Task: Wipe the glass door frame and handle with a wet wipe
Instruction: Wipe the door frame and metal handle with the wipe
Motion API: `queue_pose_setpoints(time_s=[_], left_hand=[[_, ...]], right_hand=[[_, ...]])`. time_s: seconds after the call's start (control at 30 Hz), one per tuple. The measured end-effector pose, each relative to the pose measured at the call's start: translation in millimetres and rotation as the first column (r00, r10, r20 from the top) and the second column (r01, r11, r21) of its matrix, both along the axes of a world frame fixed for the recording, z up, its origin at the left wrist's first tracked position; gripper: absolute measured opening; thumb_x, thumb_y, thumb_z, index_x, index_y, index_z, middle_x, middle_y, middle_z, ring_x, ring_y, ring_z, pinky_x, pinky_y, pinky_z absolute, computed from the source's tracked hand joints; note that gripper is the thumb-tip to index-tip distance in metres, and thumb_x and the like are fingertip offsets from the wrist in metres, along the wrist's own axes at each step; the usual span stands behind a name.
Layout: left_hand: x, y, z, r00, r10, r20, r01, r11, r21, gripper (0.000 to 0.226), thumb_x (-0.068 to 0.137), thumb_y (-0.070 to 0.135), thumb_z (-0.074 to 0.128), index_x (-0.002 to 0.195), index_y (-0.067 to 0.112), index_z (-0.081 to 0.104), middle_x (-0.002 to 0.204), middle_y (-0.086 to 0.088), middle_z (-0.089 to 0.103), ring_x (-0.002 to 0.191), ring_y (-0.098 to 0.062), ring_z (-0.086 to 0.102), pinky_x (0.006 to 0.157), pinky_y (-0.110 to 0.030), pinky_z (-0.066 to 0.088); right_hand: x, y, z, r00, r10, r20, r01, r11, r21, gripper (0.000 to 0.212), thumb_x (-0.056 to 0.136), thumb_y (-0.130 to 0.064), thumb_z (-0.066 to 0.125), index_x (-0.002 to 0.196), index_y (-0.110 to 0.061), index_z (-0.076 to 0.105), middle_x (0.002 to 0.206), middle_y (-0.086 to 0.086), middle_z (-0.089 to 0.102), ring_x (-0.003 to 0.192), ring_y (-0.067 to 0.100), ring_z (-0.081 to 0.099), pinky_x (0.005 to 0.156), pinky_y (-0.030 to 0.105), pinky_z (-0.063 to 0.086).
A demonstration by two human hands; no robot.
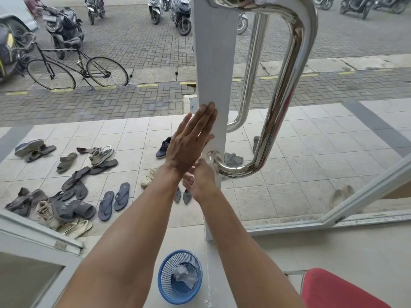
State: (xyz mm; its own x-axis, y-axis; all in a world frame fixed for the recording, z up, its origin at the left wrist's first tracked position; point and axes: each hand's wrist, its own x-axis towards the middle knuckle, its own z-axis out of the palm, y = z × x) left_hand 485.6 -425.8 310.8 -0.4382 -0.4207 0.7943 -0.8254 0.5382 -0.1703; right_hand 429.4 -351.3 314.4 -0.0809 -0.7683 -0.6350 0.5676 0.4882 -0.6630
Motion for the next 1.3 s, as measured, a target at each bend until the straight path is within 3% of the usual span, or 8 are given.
queue_pose_setpoints(time_s=[0.1, 0.23, 0.5, 0.67, 0.83, 1.0, 1.17, 1.3], left_hand=[[2.8, -0.6, -2.3, 0.999, -0.039, 0.018, 0.038, 0.999, 0.023, 0.063, 0.099, 0.026, 0.058, 0.152, 0.009, 0.03, 0.157, -0.006, 0.036, 0.148, -0.013, 0.022, 0.118, -0.033, 0.033], [1.7, 5.0, 4.3, 0.999, -0.041, 0.034, 0.039, 0.997, 0.07, 0.059, 0.098, 0.026, 0.058, 0.15, 0.009, 0.036, 0.155, -0.005, 0.039, 0.145, -0.014, 0.032, 0.114, -0.025, 0.032], [1.0, 8.9, 5.6, 1.0, -0.02, 0.013, 0.019, 0.997, 0.073, 0.058, 0.097, 0.026, 0.061, 0.149, 0.01, 0.039, 0.156, -0.002, 0.039, 0.145, -0.01, 0.028, 0.096, -0.016, 0.035], [-1.1, 9.8, 5.3, 0.999, -0.033, 0.011, 0.032, 0.997, 0.064, 0.057, 0.099, 0.024, 0.058, 0.15, 0.01, 0.037, 0.157, -0.002, 0.036, 0.146, -0.008, 0.023, 0.089, -0.019, 0.049], [1.0, 10.2, 7.4, 0.999, -0.046, 0.017, 0.044, 0.996, 0.078, 0.059, 0.097, 0.023, 0.062, 0.15, 0.011, 0.038, 0.157, -0.002, 0.037, 0.147, -0.008, 0.022, 0.087, -0.017, 0.047], [-0.2, 11.3, 6.5, 0.999, -0.025, 0.022, 0.024, 0.998, 0.059, 0.058, 0.097, 0.027, 0.062, 0.149, 0.011, 0.04, 0.156, -0.001, 0.039, 0.145, -0.006, 0.023, 0.088, -0.017, 0.048], [0.9, 10.7, 8.2, 0.999, -0.036, 0.024, 0.034, 0.997, 0.07, 0.061, 0.096, 0.026, 0.062, 0.15, 0.011, 0.037, 0.157, -0.001, 0.037, 0.146, -0.007, 0.021, 0.089, -0.015, 0.042], [0.7, 10.2, 8.2, 0.998, -0.059, 0.007, 0.058, 0.995, 0.078, 0.061, 0.094, 0.024, 0.064, 0.149, 0.011, 0.04, 0.155, -0.002, 0.04, 0.145, -0.007, 0.023, 0.085, -0.017, 0.049]], right_hand=[[-12.0, 25.9, -9.6, 0.906, 0.17, -0.387, -0.213, 0.974, -0.072, 0.045, 0.101, -0.031, 0.033, 0.078, -0.009, 0.065, 0.067, 0.005, 0.068, 0.045, 0.013, 0.05, 0.042, 0.019, 0.034], [-41.9, 48.4, -12.8, 0.432, -0.009, -0.902, -0.29, 0.945, -0.149, 0.048, 0.098, -0.036, 0.046, 0.062, -0.014, 0.069, 0.063, -0.001, 0.066, 0.06, 0.014, 0.059, 0.056, 0.027, 0.037], [-69.7, 16.0, 6.6, -0.15, -0.251, -0.956, -0.357, 0.916, -0.185, 0.035, 0.079, -0.037, 0.068, 0.061, -0.008, 0.068, 0.088, 0.002, 0.059, 0.084, 0.023, 0.054, 0.067, 0.031, 0.05], [-59.3, 4.5, -5.8, -0.161, -0.16, -0.974, -0.553, 0.832, -0.045, 0.03, 0.08, -0.035, 0.065, 0.065, -0.009, 0.065, 0.091, 0.005, 0.057, 0.077, 0.025, 0.056, 0.068, 0.028, 0.042], [-67.1, 5.2, -8.3, 0.01, -0.278, -0.961, -0.52, 0.819, -0.242, 0.049, 0.092, -0.04, 0.056, 0.05, -0.014, 0.049, 0.061, 0.001, 0.058, 0.052, 0.019, 0.049, 0.06, 0.029, 0.039], [-72.8, -4.4, -3.0, 0.07, -0.22, -0.973, -0.38, 0.896, -0.229, 0.025, 0.074, -0.023, 0.075, 0.08, -0.011, 0.053, 0.077, 0.005, 0.06, 0.067, 0.022, 0.056, 0.059, 0.028, 0.041], [-47.8, -18.8, 3.1, -0.349, 0.137, -0.927, -0.365, 0.891, 0.269, 0.009, 0.091, -0.021, 0.055, 0.093, -0.019, 0.063, 0.1, 0.003, 0.069, 0.097, 0.026, 0.064, 0.097, 0.041, 0.041], [-27.1, -26.1, -16.4, -0.554, 0.206, -0.807, -0.252, 0.882, 0.398, 0.021, 0.089, -0.01, 0.052, 0.103, -0.016, 0.067, 0.095, -0.002, 0.068, 0.096, 0.022, 0.064, 0.105, 0.051, 0.025]])
